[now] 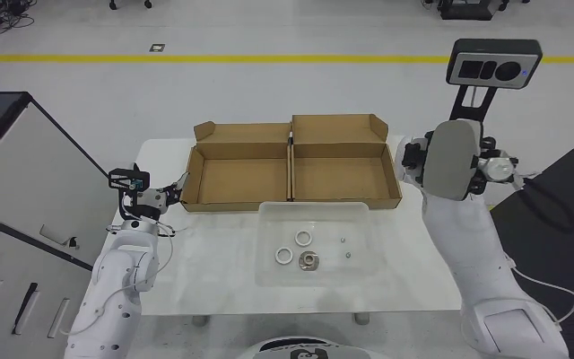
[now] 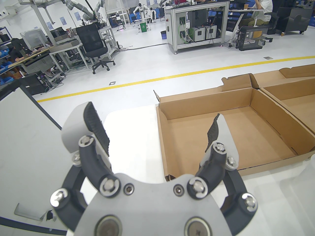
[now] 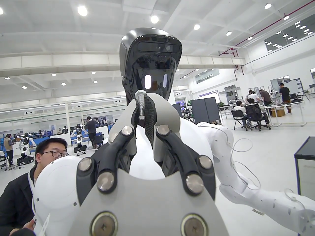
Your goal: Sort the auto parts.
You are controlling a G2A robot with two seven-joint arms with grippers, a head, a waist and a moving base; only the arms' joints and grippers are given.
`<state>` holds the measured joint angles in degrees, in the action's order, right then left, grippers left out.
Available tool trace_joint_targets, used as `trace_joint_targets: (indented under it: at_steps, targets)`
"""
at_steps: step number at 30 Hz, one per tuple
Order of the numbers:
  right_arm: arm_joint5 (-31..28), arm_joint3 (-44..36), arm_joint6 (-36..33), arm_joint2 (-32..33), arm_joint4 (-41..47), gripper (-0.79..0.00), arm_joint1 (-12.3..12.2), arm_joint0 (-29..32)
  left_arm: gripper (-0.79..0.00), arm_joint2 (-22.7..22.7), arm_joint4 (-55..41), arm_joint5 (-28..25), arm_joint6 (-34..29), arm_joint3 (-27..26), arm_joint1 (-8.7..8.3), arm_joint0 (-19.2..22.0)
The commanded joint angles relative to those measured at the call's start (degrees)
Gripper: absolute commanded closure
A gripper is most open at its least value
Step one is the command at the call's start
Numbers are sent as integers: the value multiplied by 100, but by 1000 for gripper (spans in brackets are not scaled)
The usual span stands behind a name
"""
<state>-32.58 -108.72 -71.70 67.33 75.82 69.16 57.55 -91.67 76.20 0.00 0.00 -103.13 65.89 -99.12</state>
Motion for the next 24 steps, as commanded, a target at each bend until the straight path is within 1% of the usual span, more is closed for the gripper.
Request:
trace_joint_targets:
  at_steps: [1, 3, 6, 11, 14, 15, 17, 19, 21, 22, 24]
  targets:
    - [0, 0, 0, 0, 0, 0, 0, 0, -785, 0, 0, 0, 0, 0, 0, 0]
    - [31, -29, 111, 36, -91, 0, 0, 21, -785, 0, 0, 0, 0, 0, 0, 0]
    - [147, 44, 281, 385, -764, 0, -45, 92, -785, 0, 0, 0, 0, 0, 0, 0]
    - [702, 96, 311, 1386, -1959, 0, -208, 310, -785, 0, 0, 0, 0, 0, 0, 0]
    - [1042, 74, 155, 2101, -2530, 0, -319, 431, -785, 0, 0, 0, 0, 0, 0, 0]
    - [1163, 73, 23, 2363, -2886, 0, -367, 453, -785, 0, 0, 0, 0, 0, 0, 0]
    - [1415, 62, -98, 2772, -3183, 0, -436, 504, -785, 0, 0, 0, 0, 0, 0, 0]
    - [1626, 27, -406, 3179, -3979, 0, -531, 483, -785, 0, 0, 0, 0, 0, 0, 0]
    - [1804, 71, -550, 3455, -4298, 0, -595, 442, -785, 0, 0, 0, 0, 0, 0, 0]
    - [1852, 78, -690, 3600, -4764, 0, -644, 386, -785, 0, 0, 0, 0, 0, 0, 0]
    - [1947, 115, -840, 3753, -5398, 0, -718, 249, -785, 0, 0, 0, 0, 0, 0, 0]
